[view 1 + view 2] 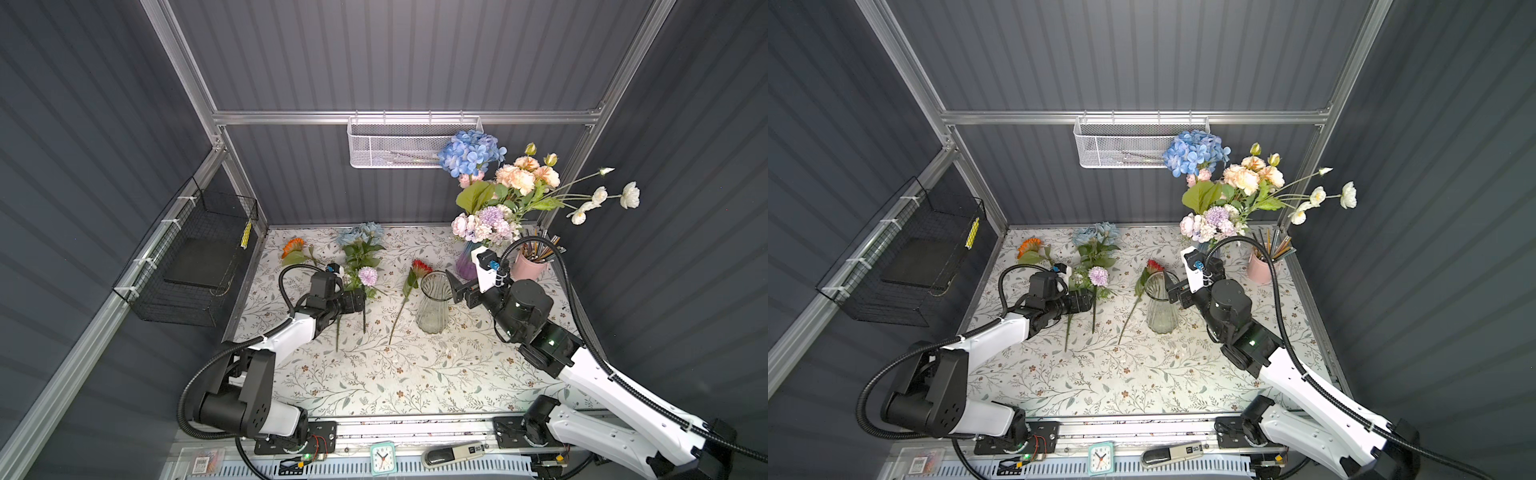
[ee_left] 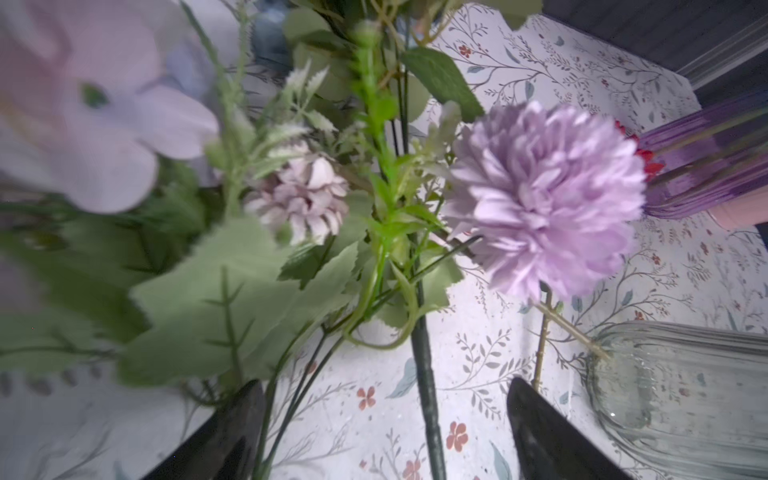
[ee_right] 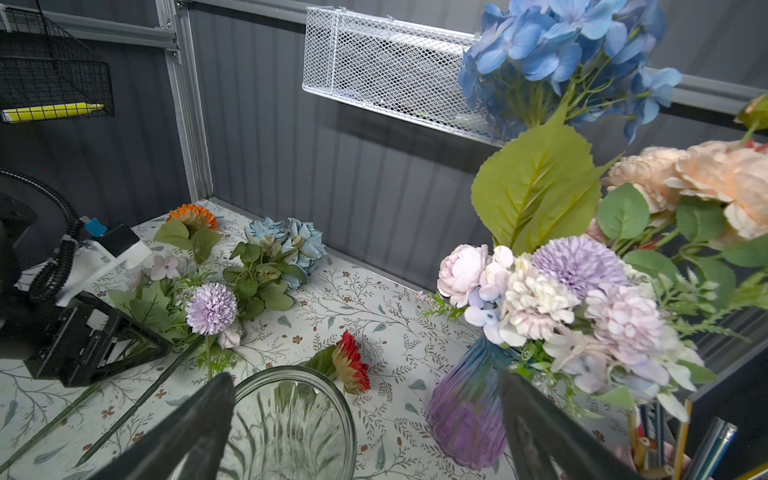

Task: Arrange the flowers into the vase
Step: 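Lift the gripped flower stems from the pile with the left gripper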

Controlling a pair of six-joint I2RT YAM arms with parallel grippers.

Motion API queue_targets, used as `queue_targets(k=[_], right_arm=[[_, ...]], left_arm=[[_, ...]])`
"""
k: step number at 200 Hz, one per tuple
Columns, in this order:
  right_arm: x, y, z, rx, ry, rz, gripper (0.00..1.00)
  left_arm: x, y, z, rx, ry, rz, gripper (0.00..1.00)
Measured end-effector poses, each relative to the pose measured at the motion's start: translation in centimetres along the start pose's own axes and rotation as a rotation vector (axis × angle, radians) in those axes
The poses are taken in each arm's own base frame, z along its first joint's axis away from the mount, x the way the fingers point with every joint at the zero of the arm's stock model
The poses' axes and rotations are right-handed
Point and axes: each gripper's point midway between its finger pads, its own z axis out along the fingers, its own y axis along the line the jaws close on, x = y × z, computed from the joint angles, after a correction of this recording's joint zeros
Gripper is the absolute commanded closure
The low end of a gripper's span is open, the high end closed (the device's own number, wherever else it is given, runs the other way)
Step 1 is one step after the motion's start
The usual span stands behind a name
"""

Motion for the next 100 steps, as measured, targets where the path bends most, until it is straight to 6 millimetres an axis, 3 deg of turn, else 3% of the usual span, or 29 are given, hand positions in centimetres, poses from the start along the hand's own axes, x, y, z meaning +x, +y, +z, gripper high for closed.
queue_targets(k=[22, 60, 80, 100], right_arm=[[-0.1, 0.0, 0.0, -0.001, -0.002, 0.0, 0.01], [-0.1, 0.1, 0.0, -0.004, -0.004, 0.001, 0.01], [-0.1, 0.2, -0.1, -0.007, -0.004, 0.002, 0.01], [-0.2, 0.4, -0.1, -0.01, -0.005, 0.002, 0.01]], left_arm=[[-1.3, 0.2, -2.3, -0.044, -0.049, 0.002, 0.11], [-3.7, -1.2, -4.8, -0.009, -0.121, -0.029, 0.41], [-3.1, -2.4, -4.5, 0.023, -0.102, -0.051, 0.42], [-1.0, -4.3, -3.4, 0.052, -0.05, -0.037, 0.39]])
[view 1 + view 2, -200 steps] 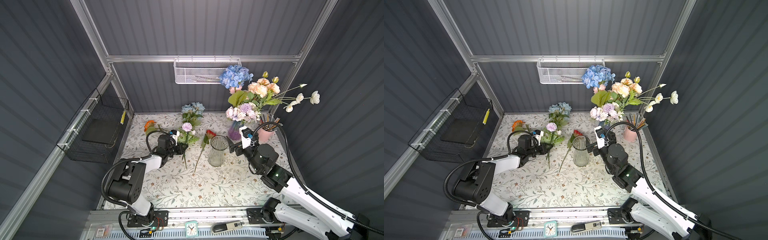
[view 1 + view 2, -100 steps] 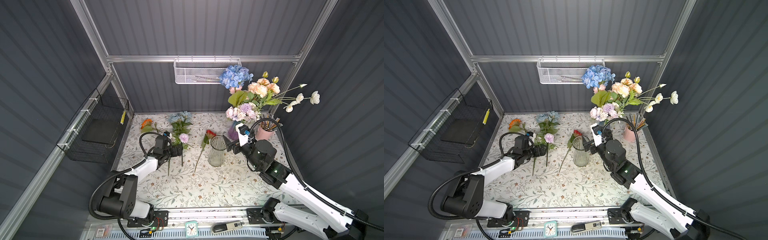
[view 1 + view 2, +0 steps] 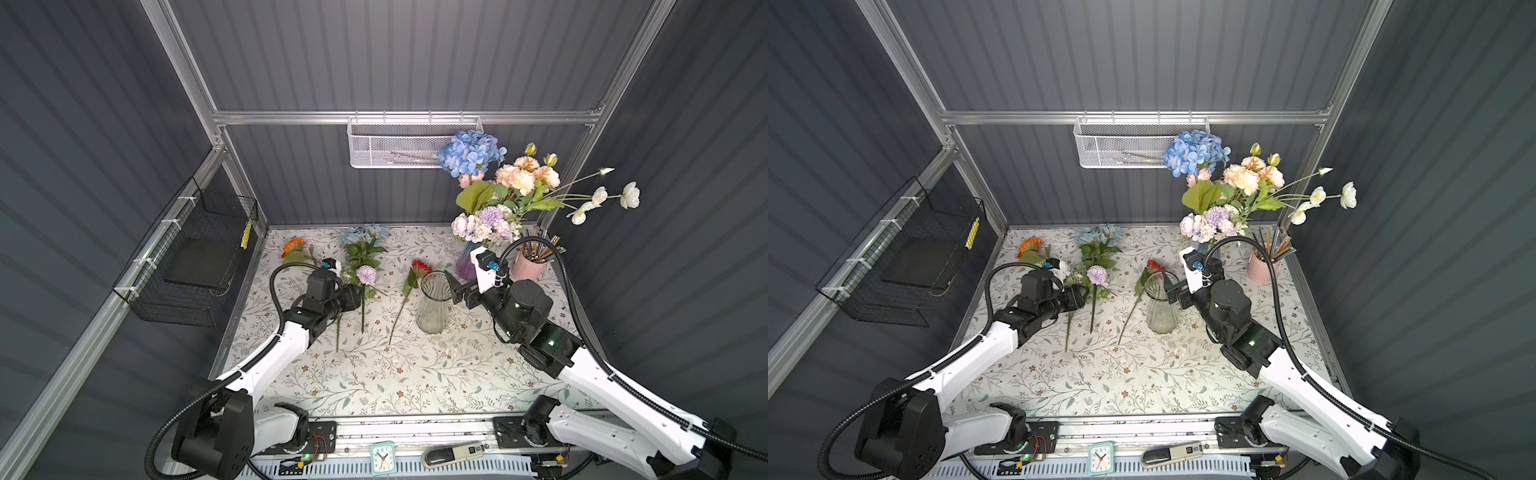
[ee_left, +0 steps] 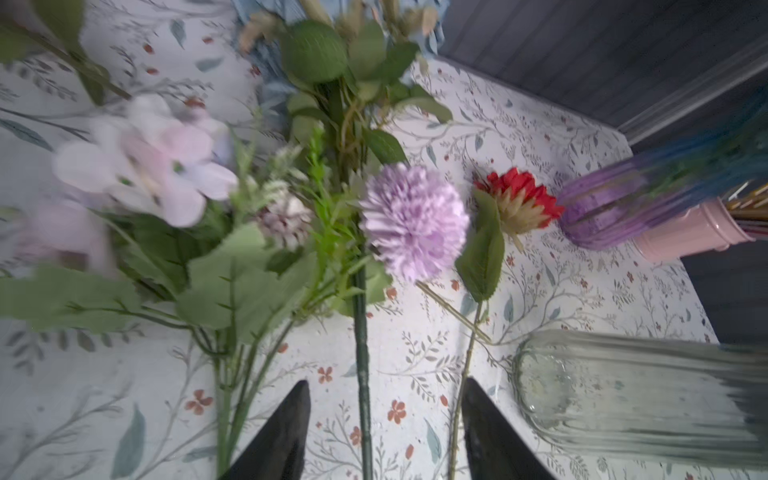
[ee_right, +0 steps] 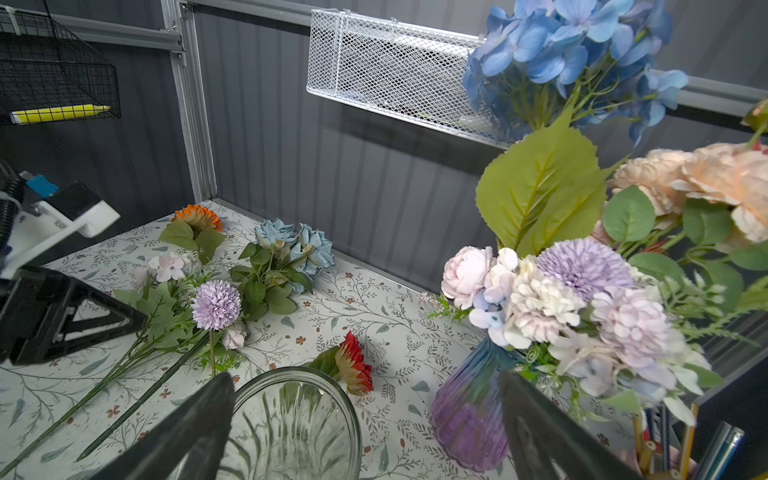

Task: Arrange the flowers into the vase
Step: 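Lift the gripped flower stems from the pile with the left gripper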

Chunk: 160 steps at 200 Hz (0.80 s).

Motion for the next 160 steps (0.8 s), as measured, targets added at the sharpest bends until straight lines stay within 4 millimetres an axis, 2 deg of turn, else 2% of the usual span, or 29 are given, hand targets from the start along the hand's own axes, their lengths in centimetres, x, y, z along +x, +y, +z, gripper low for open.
queue_targets(k=[22, 46, 59, 84, 114, 124, 136, 160], right_arm=[[-0.1, 0.2, 0.0, -0.005, -0.002, 0.0, 0.01], [-0.2, 0.3, -0.1, -0.009, -0.005, 0.0, 0.01], [-0.2, 0.3, -0.2, -0.009, -0.007, 0.001, 0.01], [-0.4, 0.3, -0.3, -0.008, -0.012, 0.002, 0.01], [-0.4, 0.4, -0.4, -0.007, -0.013, 0.001, 0.01], [-0.4, 0.3, -0.4, -0.005, -0.013, 0.002, 0.01], [-0.4, 0.3, -0.4, -0.003, -0.012, 0.001, 0.01], [-0.4, 0.3, -0.4, -0.001, -0.012, 0.002, 0.01]], left_arm=[[2.9, -0.5, 1.8, -0.004, 0.076, -0.007, 0.36], [5.4, 1.5, 3.5, -0.079, 0.13, -0.039, 0.33], [6.3, 2.4, 4.1, -0.113, 0.147, -0.049, 0.36], [6.9, 3.1, 5.1, -0.135, 0.154, -0.062, 0.5], [7.2, 2.5, 6.4, -0.089, 0.155, -0.078, 0.68], [7.4, 2.0, 6.8, -0.061, 0.16, -0.084, 0.79], [7.6, 1.3, 7.1, -0.027, 0.168, -0.083, 1.0], [7.6, 0.1, 7.3, 0.037, 0.179, -0.101, 1.0]])
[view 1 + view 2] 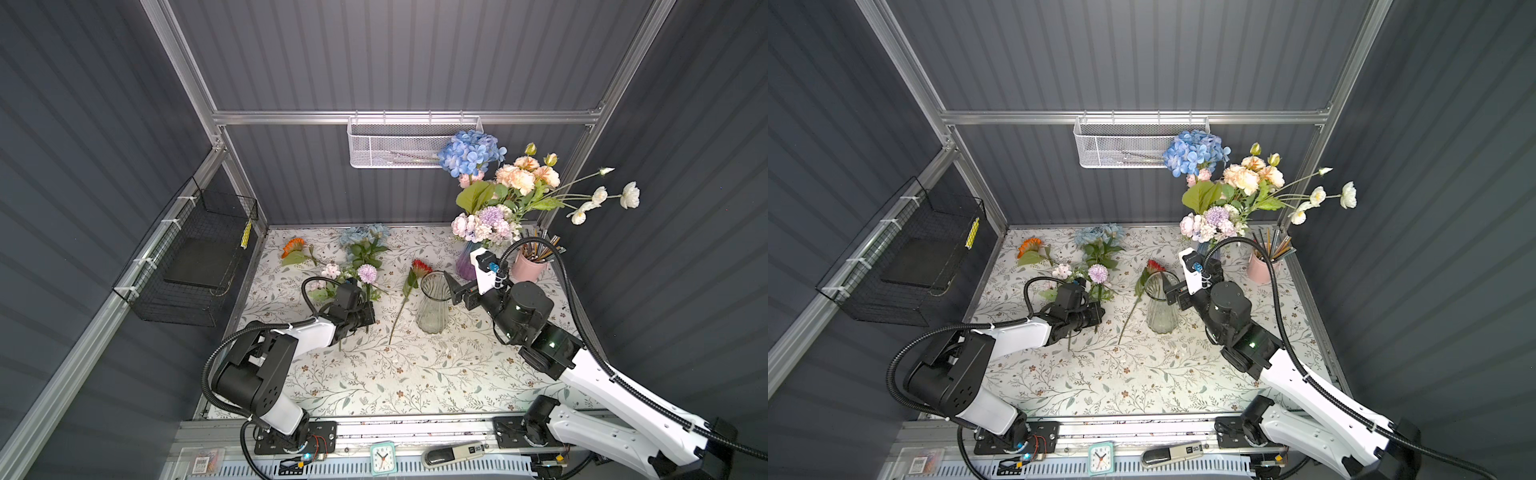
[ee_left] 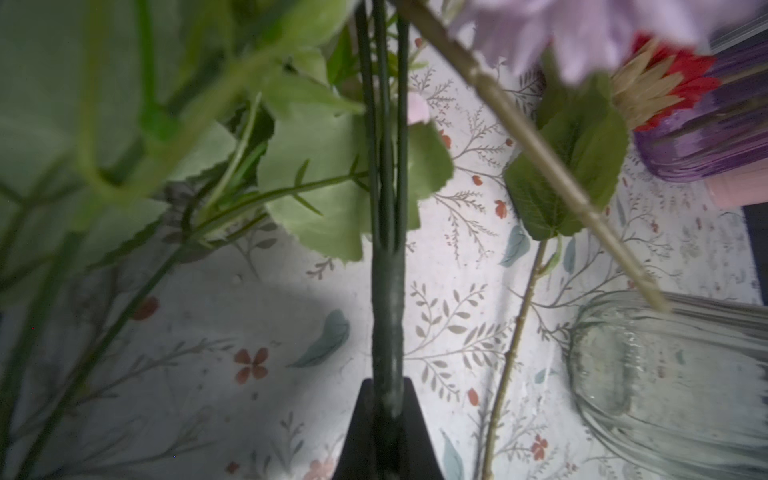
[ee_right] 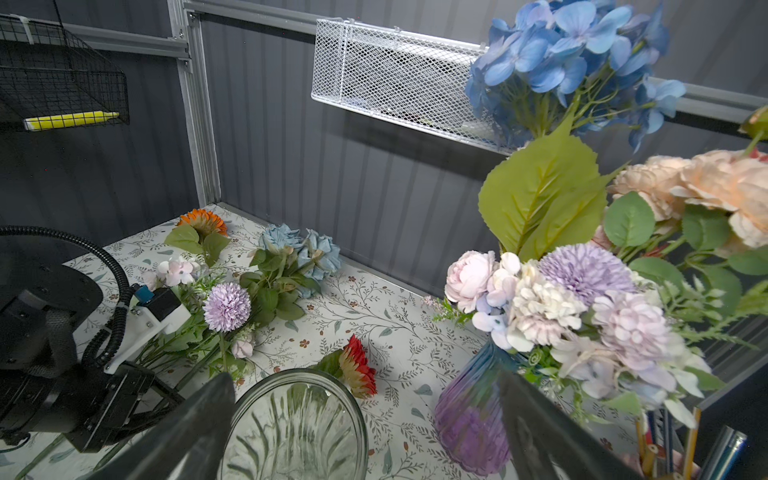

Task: Arrange the flowers into the vase
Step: 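Lift the gripped flower stems from the pile with the left gripper, then grasp the blue rose stems with the right gripper below the left gripper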

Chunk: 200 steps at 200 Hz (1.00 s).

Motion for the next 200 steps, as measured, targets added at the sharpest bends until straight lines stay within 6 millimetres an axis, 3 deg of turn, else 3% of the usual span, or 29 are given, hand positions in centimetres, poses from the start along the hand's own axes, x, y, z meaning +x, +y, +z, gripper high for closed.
queue_targets(k=[30, 85, 122, 164, 200], right_arm=[[0.0, 0.0, 0.0, 0.0, 0.0, 0.0, 0.01], [-0.1, 0.2, -0.1, -0.004, -0.003, -0.001, 0.01], [-0.5, 0.2, -0.2, -0.006, -0.009, 0.002, 0.01], [-3.9, 0.2, -0.4, -0.035, -0.066, 0.044, 0.05], [-6.7, 1.6, 0.6, -0.121, -0.096, 0.132, 0.08]], left_arm=[[-1.0, -2.4, -0.9, 0.105, -0.024, 0.014, 1.0], [-4.7, -7.7, -4.3, 0.312, -0.143, 0.098, 1.0], [-6.8, -10.1, -6.0, 0.388, -0.215, 0.137, 1.0], [-10.0, -13.1, -9.0, 0.49, -0.342, 0.172, 1.0], [-11.7, -15.5, -11.7, 0.604, -0.44, 0.191, 1.0]])
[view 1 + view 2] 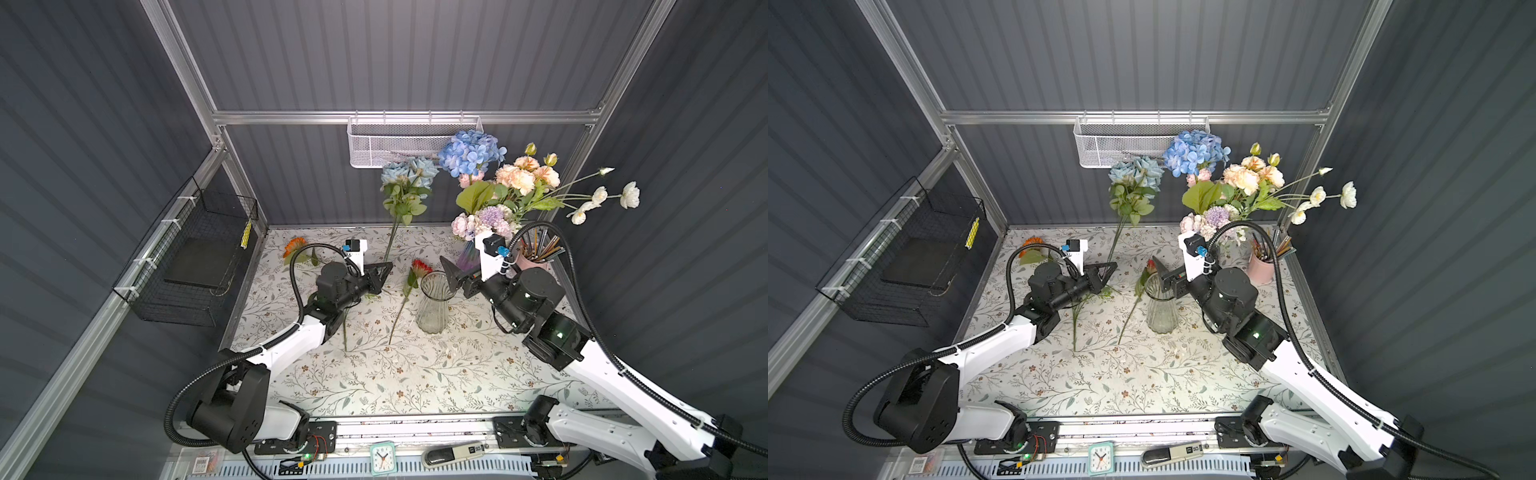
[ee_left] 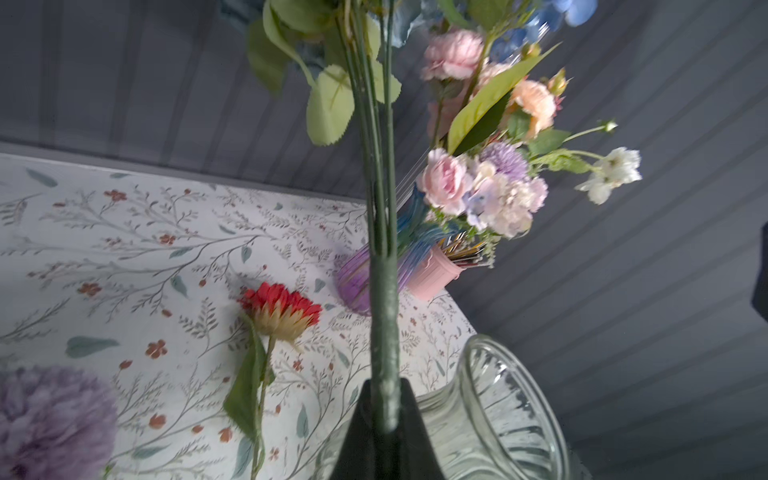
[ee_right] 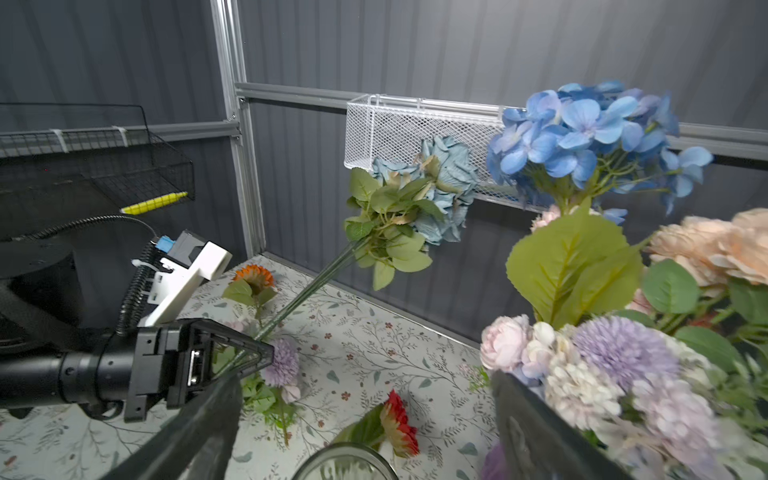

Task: Arrange the flowers into the vase
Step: 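Grasp the blue rose stems with the right gripper below the left gripper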

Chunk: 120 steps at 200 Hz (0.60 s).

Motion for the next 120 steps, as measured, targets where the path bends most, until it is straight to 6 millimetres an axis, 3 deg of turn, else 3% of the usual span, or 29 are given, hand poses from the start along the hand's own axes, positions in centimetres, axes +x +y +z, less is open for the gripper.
queue_targets(k=[31, 56, 93, 120], right_arm=[[-0.7, 2.2, 2.5, -0.098, 0.024, 0.1, 0.11], [0.0, 4.0, 4.9, -0.169, 0.066, 0.178, 0.12], [1.9, 6.1, 7.5, -0.249, 0.137, 0.267, 0.13], [2.0, 7.1, 8.7, -0.295, 0.144, 0.317, 0.17]], left_arm=[[-2.0, -2.7, -1.1, 0.105, -0.088, 0.024, 1.0], [-3.1, -4.8, -1.9, 0.189, -0.147, 0.043, 1.0], [-3.4, -7.0, -2.9, 0.287, -0.192, 0.059, 1.0], [-3.0, -7.9, -3.1, 0.324, -0.191, 0.056, 1.0]])
